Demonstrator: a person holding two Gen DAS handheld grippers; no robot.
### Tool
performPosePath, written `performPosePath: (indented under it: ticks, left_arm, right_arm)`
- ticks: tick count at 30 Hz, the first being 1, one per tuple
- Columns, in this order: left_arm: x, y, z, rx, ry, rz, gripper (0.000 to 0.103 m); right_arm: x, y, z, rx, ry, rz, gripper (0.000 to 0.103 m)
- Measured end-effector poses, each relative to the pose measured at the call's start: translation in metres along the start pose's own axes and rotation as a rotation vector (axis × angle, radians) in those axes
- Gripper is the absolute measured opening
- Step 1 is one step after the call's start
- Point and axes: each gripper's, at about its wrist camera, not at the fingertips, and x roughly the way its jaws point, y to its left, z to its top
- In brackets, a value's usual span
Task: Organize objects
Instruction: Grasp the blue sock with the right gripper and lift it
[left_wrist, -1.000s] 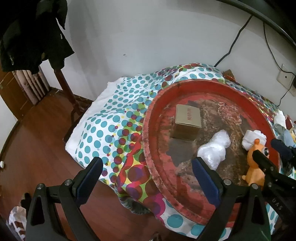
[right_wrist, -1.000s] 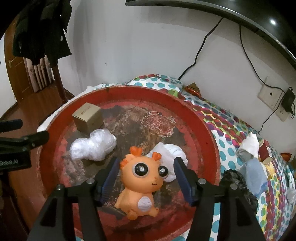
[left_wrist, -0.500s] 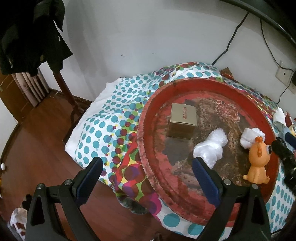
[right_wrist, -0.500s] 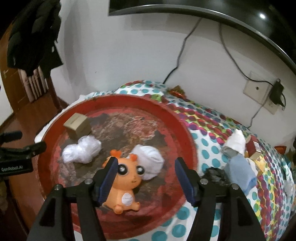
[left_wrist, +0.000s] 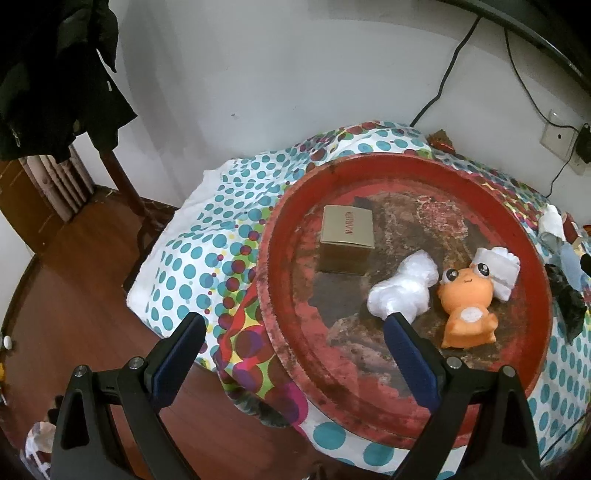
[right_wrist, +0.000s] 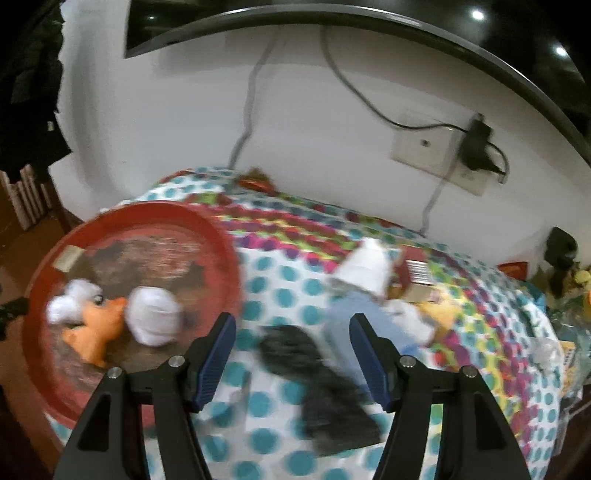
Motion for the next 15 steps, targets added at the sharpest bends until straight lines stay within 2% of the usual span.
performPosePath:
  ticks: [3, 8, 13, 15]
  left_arm:
    - [-0.001, -0.004, 0.0, 0.008, -0.003, 0.009, 0.097]
    - [-0.004, -0.013, 0.0, 0.025, -0.004, -0.005, 0.097]
    - [-0.005, -0.027, -0.004, 0.064, 0.003, -0.016, 0.097]
    - [-0.006, -0.033, -0.005, 0.078, 0.002, -0.024, 0.097]
  right_arm:
    - [0.008, -0.028, -0.001, -0.016, 0.006, -0.005, 0.066]
    - [0.023, -0.053, -0.006, -0.081, 0.027, -0.027, 0.066]
    - [0.04, -0.061, -0.008, -0.117, 0.043, -0.038, 0.066]
    - [0.047, -0.06, -0.007, -0.129, 0.048, -0.015, 0.066]
